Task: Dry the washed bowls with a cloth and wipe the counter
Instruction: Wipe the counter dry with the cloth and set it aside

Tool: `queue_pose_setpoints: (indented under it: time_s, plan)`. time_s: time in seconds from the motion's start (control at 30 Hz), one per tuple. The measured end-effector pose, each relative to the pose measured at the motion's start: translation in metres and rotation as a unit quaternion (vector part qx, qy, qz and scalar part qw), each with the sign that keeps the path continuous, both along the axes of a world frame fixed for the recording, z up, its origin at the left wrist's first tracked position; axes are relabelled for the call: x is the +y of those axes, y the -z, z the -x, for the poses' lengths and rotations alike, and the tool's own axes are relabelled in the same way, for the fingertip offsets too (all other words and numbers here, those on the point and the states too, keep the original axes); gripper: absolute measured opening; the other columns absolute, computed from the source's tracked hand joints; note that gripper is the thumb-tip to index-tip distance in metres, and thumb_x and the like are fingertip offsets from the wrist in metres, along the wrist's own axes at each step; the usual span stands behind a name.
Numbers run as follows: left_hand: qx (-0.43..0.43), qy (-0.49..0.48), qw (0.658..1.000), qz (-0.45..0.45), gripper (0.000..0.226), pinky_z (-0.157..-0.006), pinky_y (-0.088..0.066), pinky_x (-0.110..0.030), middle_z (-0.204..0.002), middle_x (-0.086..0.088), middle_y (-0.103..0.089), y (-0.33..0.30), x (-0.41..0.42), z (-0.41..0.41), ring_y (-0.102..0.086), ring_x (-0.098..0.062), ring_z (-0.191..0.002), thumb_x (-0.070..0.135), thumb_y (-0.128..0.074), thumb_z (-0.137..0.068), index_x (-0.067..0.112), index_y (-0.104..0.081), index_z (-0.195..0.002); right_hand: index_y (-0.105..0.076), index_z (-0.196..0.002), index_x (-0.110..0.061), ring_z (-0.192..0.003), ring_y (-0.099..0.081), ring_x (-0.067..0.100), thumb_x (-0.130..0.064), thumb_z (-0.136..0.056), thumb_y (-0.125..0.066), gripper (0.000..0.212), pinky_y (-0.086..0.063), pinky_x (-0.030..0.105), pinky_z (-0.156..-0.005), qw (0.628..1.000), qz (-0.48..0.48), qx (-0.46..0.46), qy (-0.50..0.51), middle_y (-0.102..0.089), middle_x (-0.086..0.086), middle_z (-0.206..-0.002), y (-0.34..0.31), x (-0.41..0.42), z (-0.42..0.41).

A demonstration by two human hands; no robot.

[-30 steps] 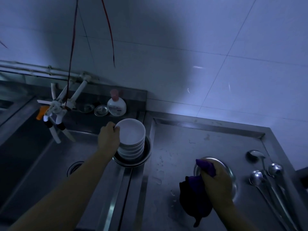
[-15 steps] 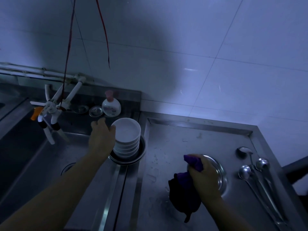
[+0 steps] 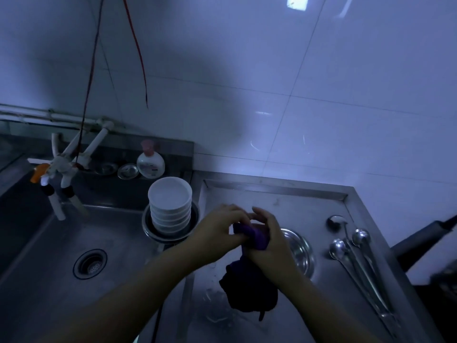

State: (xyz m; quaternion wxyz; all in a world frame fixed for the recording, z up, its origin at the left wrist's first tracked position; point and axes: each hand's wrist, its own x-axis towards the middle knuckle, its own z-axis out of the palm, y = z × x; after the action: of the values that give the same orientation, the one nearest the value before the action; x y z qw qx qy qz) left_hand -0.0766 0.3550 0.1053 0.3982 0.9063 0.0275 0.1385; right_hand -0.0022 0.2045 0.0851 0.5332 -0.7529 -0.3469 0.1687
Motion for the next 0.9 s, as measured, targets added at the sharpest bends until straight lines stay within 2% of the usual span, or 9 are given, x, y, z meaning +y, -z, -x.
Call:
queue_pose_setpoints:
  time_s: [0.13,0.2,0.27,0.4,0.47,0.53,0.67,0.77,0.9]
  plan:
    - [0.016,-0.004,0.993,0.117,0.02,-0.086,-0.05,-0.025,-0.111,0.007,-0.061,-0.014,-0.01,0.008,-0.054,-0.006,-0.11,0.022,-0.063,-0.079,0.04,-0.055,-0.079,-0.045,-0.117,-0.034,-0.112,-0.052,0.003,-0.02,-0.065,-0.074,0.061,-0.047,0.03,-0.095,1.0,0.01,0.018,0.0,-0.049,-0.017,-0.121,-0.007,-0.018,-0.003]
    - [0.023,-0.003,0.987,0.16,0.02,-0.075,-0.058,-0.028,-0.104,0.001,-0.063,-0.021,-0.019,0.01,-0.062,-0.012,-0.097,0.021,-0.061,-0.083,0.039,-0.054,-0.08,-0.05,-0.11,-0.032,-0.101,-0.058,0.005,-0.027,-0.064,-0.069,0.05,-0.053,0.03,-0.085,0.999,-0.006,0.035,0.005,-0.057,-0.011,-0.112,-0.008,-0.027,-0.003]
    - [0.025,-0.013,0.988,0.152,0.017,-0.066,-0.059,-0.026,-0.091,0.001,-0.063,-0.027,-0.028,0.011,-0.065,-0.014,-0.083,0.021,-0.058,-0.086,0.037,-0.053,-0.083,-0.053,-0.108,-0.03,-0.086,-0.063,0.006,-0.033,-0.064,-0.067,0.046,-0.054,0.023,-0.069,0.998,-0.025,0.053,-0.015,-0.063,-0.006,-0.099,-0.006,-0.035,-0.003]
    - [0.015,-0.064,0.99,0.128,0.016,-0.064,-0.054,-0.022,-0.086,0.006,-0.062,-0.036,-0.047,0.011,-0.061,-0.008,-0.078,0.019,-0.055,-0.09,0.035,-0.053,-0.087,-0.056,-0.106,-0.034,-0.065,-0.064,0.015,-0.03,-0.069,-0.073,0.041,-0.053,0.026,-0.056,0.996,-0.038,0.068,-0.047,-0.066,0.0,-0.087,0.009,-0.054,-0.003]
    - [0.019,-0.087,0.989,0.12,0.019,-0.064,-0.051,-0.022,-0.085,0.005,-0.061,-0.038,-0.056,0.011,-0.06,-0.009,-0.075,0.017,-0.054,-0.09,0.035,-0.052,-0.087,-0.056,-0.106,-0.03,-0.061,-0.066,0.023,-0.031,-0.072,-0.074,0.038,-0.056,0.037,-0.053,0.998,-0.023,0.051,-0.027,-0.066,0.005,-0.084,0.015,-0.063,-0.007]
    - [0.03,-0.115,0.987,0.106,0.022,-0.063,-0.048,-0.022,-0.082,0.005,-0.06,-0.033,-0.063,0.014,-0.058,-0.009,-0.074,0.014,-0.054,-0.091,0.034,-0.051,-0.086,-0.059,-0.097,-0.03,-0.06,-0.064,0.021,-0.023,-0.075,-0.07,0.026,-0.055,0.042,-0.054,1.0,-0.001,0.013,0.002,-0.066,0.001,-0.082,0.021,-0.075,-0.013]
    - [0.063,-0.183,0.973,0.126,0.02,-0.066,-0.047,-0.03,-0.081,0.002,-0.058,-0.005,-0.077,0.026,-0.056,-0.015,-0.075,0.008,-0.052,-0.092,0.027,-0.052,-0.086,-0.058,-0.077,-0.035,-0.063,-0.059,0.007,-0.004,-0.074,-0.063,0.031,-0.054,0.034,-0.061,0.995,0.082,-0.05,0.013,-0.062,-0.009,-0.069,0.031,-0.095,-0.025]
    - [0.108,-0.241,0.954,0.141,0.007,-0.062,-0.047,-0.032,-0.08,-0.002,-0.06,0.028,-0.092,0.043,-0.057,-0.018,-0.073,0.013,-0.05,-0.093,0.017,-0.054,-0.09,-0.061,-0.081,-0.026,-0.065,-0.057,0.006,-0.01,-0.078,-0.061,0.017,-0.05,0.028,-0.063,0.986,0.143,-0.081,-0.031,-0.059,-0.012,-0.068,0.044,-0.108,-0.028]
    - [0.161,-0.306,0.932,0.11,0.008,-0.054,-0.044,-0.024,-0.077,0.001,-0.063,0.078,-0.11,0.074,-0.059,-0.014,-0.07,0.028,-0.049,-0.094,0.026,-0.054,-0.088,-0.064,-0.086,-0.022,-0.068,-0.058,0.009,-0.011,-0.081,-0.058,0.013,-0.048,0.023,-0.061,0.98,0.173,-0.038,-0.089,-0.062,-0.007,-0.073,0.071,-0.119,-0.014]
